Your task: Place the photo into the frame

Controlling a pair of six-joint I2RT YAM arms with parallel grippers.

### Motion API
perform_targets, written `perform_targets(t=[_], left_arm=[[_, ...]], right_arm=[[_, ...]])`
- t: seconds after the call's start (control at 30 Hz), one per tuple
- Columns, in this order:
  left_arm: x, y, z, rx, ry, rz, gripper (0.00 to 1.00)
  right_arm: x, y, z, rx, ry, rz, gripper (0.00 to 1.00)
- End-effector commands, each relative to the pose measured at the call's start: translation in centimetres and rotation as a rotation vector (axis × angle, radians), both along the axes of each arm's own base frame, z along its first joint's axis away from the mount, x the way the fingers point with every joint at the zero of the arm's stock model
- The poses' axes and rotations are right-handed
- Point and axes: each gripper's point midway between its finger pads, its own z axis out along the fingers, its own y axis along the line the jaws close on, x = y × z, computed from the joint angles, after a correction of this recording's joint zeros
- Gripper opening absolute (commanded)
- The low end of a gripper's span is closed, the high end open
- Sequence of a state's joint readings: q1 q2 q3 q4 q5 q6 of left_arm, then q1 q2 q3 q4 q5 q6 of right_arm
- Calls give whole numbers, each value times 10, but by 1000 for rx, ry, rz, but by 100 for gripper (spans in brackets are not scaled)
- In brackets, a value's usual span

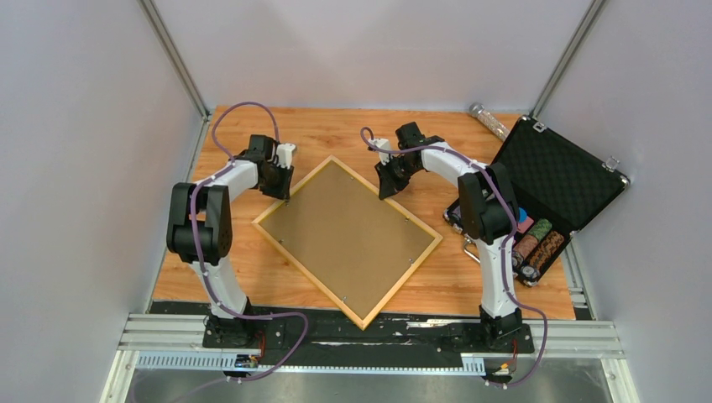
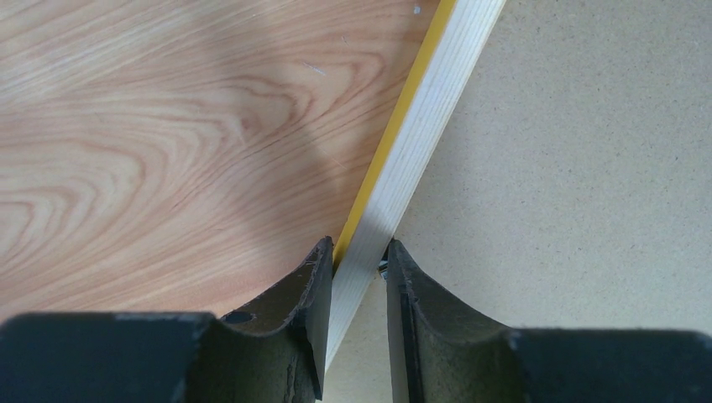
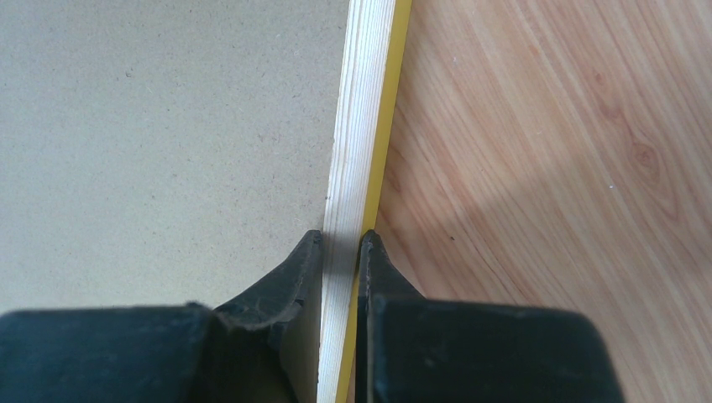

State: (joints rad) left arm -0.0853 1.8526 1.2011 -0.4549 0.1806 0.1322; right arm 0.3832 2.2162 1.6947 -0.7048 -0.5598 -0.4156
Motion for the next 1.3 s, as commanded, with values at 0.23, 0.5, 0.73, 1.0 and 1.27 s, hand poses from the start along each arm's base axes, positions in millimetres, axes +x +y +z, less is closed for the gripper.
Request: perform_targets(t=[0.23, 0.5, 0.73, 1.0, 1.27], left_arm=[[-48, 51, -40, 248, 212, -101, 0], [-56, 55, -41, 276, 258, -195, 0], [-54, 58, -35, 301, 226, -272, 0], [-45, 57, -21, 284, 220, -302, 0], [-45, 48, -14, 172, 241, -260, 37]], right_arm=[[-33, -33, -55, -152, 146, 6, 2], [-34, -33, -55, -153, 147, 8, 2], [-34, -34, -57, -157, 149, 8, 1], [-34, -35, -57, -164, 146, 5, 1], [-35, -35, -59, -164, 152, 9, 1]])
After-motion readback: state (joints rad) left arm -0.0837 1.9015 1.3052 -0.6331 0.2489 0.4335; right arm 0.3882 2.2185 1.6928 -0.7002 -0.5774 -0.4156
